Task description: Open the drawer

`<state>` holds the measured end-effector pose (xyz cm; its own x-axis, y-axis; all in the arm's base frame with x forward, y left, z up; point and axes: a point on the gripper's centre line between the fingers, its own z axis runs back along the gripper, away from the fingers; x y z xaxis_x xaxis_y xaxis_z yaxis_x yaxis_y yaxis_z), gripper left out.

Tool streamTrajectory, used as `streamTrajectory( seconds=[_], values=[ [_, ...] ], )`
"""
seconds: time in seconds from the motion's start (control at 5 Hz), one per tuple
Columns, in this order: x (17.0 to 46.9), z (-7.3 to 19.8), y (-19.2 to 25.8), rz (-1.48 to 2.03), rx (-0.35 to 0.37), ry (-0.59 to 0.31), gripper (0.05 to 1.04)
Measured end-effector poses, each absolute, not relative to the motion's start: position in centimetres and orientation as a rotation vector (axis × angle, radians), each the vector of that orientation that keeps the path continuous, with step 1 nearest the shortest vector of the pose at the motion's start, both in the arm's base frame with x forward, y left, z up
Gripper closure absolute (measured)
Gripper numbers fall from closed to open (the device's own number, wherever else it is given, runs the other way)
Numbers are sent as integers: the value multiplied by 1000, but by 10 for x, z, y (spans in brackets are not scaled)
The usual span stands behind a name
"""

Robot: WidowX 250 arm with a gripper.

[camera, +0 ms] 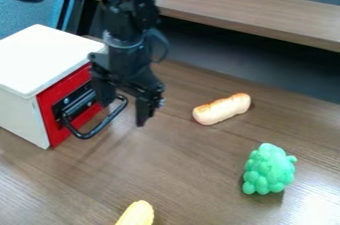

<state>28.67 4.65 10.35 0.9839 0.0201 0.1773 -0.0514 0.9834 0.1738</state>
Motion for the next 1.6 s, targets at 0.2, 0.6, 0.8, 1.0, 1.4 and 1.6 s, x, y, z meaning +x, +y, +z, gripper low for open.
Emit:
streamTrajectory(
  seconds=[0.2,0.6,0.8,1.0,1.4,1.6],
  values=[
    [292,100,59,29,198,-202,84],
    [294,73,79,43,170,-178,84],
    [294,61,81,41,164,-148,84],
    [298,48,85,61,131,-132,84],
    [298,40,60,-21,61,-126,84],
    [293,40,35,-96,47,-111,84]
  ],
)
